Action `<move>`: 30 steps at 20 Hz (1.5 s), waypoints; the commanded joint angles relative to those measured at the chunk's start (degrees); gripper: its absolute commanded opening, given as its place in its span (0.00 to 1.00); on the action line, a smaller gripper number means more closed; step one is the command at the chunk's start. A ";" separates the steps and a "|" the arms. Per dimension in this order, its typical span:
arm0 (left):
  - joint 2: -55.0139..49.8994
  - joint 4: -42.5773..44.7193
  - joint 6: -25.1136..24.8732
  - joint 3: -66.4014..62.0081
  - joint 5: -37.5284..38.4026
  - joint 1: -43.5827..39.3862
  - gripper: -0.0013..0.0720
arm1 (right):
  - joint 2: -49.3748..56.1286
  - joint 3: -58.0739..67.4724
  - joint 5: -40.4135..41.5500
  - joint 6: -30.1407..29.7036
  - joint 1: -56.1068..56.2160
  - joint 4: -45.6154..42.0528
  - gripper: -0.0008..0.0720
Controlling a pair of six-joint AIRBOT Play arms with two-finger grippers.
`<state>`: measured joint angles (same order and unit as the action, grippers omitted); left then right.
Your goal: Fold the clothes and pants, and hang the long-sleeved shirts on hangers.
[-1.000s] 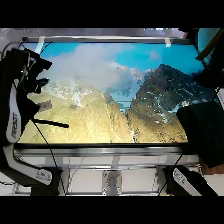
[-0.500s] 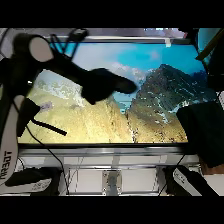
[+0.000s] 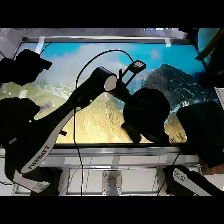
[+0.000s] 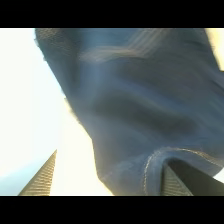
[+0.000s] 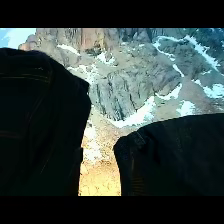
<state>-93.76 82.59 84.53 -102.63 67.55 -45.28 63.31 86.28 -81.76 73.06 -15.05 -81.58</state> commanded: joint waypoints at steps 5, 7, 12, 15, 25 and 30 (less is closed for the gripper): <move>-6.29 2.08 9.14 0.09 7.65 10.29 0.98 | 7.39 -10.95 5.53 0.76 0.04 9.81 0.58; -9.88 -3.50 8.50 0.07 3.34 11.10 0.98 | 10.25 -14.78 9.20 0.76 0.09 14.12 0.93; -15.58 -22.73 1.42 0.07 -17.44 11.06 0.98 | 20.68 -16.06 13.94 0.76 0.09 25.79 0.93; -18.64 -28.33 1.40 -0.09 -26.21 11.06 0.98 | 25.83 -16.06 13.75 0.68 0.63 26.25 0.93; -26.03 -39.65 -8.83 -0.17 -24.92 8.81 0.07 | 29.22 -15.76 18.97 -2.08 10.10 25.79 0.03; -20.11 -35.82 -11.06 -0.17 -24.65 14.29 0.06 | 29.18 -8.28 17.25 -2.08 11.45 26.56 0.03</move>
<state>-116.88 44.71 75.29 -102.78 42.76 -33.82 92.44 74.08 -64.12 71.05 -4.69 -55.51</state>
